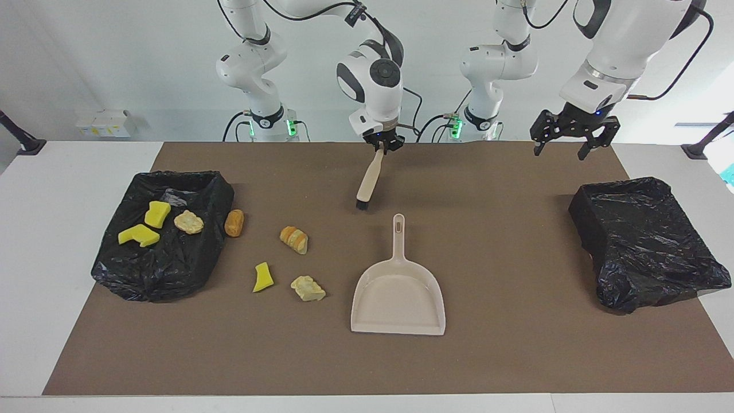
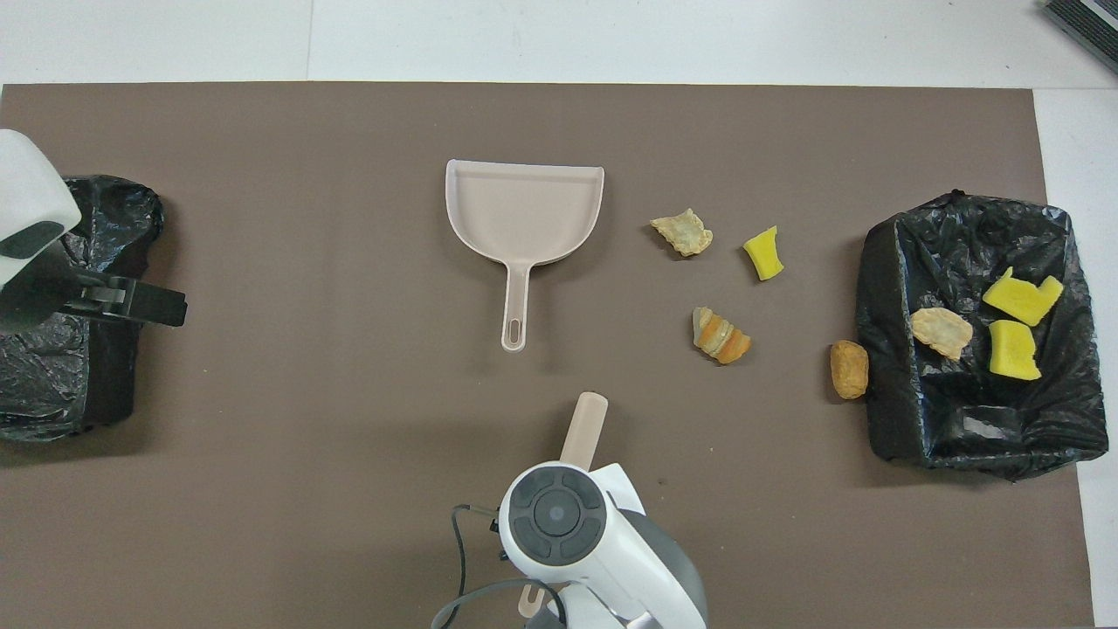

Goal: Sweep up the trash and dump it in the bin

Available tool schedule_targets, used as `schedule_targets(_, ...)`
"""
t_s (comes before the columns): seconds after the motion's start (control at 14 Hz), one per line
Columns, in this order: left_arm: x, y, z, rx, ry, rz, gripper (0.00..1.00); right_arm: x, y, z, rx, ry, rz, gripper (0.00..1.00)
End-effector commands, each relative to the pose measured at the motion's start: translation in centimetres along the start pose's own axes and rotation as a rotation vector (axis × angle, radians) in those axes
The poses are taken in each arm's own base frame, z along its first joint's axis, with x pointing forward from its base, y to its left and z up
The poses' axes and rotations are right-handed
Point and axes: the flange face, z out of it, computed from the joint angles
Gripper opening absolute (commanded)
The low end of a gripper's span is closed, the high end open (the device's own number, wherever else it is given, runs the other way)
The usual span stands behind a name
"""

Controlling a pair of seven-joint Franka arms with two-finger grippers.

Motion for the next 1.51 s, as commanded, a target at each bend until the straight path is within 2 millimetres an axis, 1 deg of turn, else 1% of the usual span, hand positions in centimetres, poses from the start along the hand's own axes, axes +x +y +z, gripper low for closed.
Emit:
schedule_targets(0.0,-1.1,0.6,-0.6,0.006,-0.036,0.012,1.00,4.1,3.1,-0.1,-0.076,0.031,0.097,0.00)
schedule_targets(0.07,-1.2,1.1,-0.4,0.006,-0.046,0.019,1.00,5.6,4.2,0.2,-0.104,0.035,0.116,0.00)
schedule_targets(0.22,-1.1,2.7,0.0,0.006,-0.047,0.053,1.00,9.0,7.5,0.8,-0.190,0.053,0.129,0.00)
schedule_targets(0.29,-1.0,3.7,0.4,0.003,-0.052,0.064,1.00,10.1,8.9,0.9,-0.252,0.068,0.111,0.00)
schedule_targets(0.43,-0.7,6.5,1.7,-0.017,-0.050,0.100,1.00,11.3,11.0,1.1,-0.340,0.077,0.089,0.00)
schedule_targets(0.5,-0.3,7.7,2.3,-0.021,-0.032,0.119,1.00,11.6,12.5,1.6,-0.376,0.056,0.066,0.00)
schedule_targets(0.65,-0.3,10.6,4.2,-0.023,-0.034,0.109,1.00,11.6,15.6,3.6,-0.392,0.006,0.025,0.00)
schedule_targets(0.72,-0.5,12.5,5.2,-0.023,-0.030,0.082,1.00,11.6,16.5,4.4,-0.379,0.001,0.007,0.00)
schedule_targets(0.79,-0.5,14.7,6.1,-0.025,-0.006,0.060,1.00,11.5,17.0,5.1,-0.367,0.004,-0.014,0.00)
schedule_targets(0.93,-0.6,17.5,8.1,-0.034,0.026,0.027,1.00,12.4,18.0,5.6,-0.352,-0.001,-0.028,0.00)
schedule_targets(1.0,-0.4,19.1,9.1,-0.039,0.034,0.017,1.00,12.5,17.8,5.6,-0.341,0.007,-0.046,0.00)
schedule_targets(1.08,0.1,20.2,10.0,-0.045,0.041,-0.009,1.00,12.6,17.3,5.6,-0.320,0.013,-0.054,0.00)
schedule_targets(1.22,1.0,22.0,12.0,-0.055,0.054,-0.040,1.00,12.4,15.5,5.1,-0.259,0.022,-0.076,0.00)
schedule_targets(1.29,1.3,22.9,12.8,-0.059,0.057,-0.043,1.00,11.8,13.8,4.4,-0.220,0.002,-0.105,0.00)
schedule_targets(1.36,1.6,23.4,13.4,-0.064,0.063,-0.053,1.00,11.5,12.6,3.9,-0.183,-0.025,-0.116,0.00)
schedule_targets(1.43,1.8,24.9,14.8,-0.068,0.061,-0.057,1.00,11.5,11.6,3.1,-0.145,-0.050,-0.108,0.00)
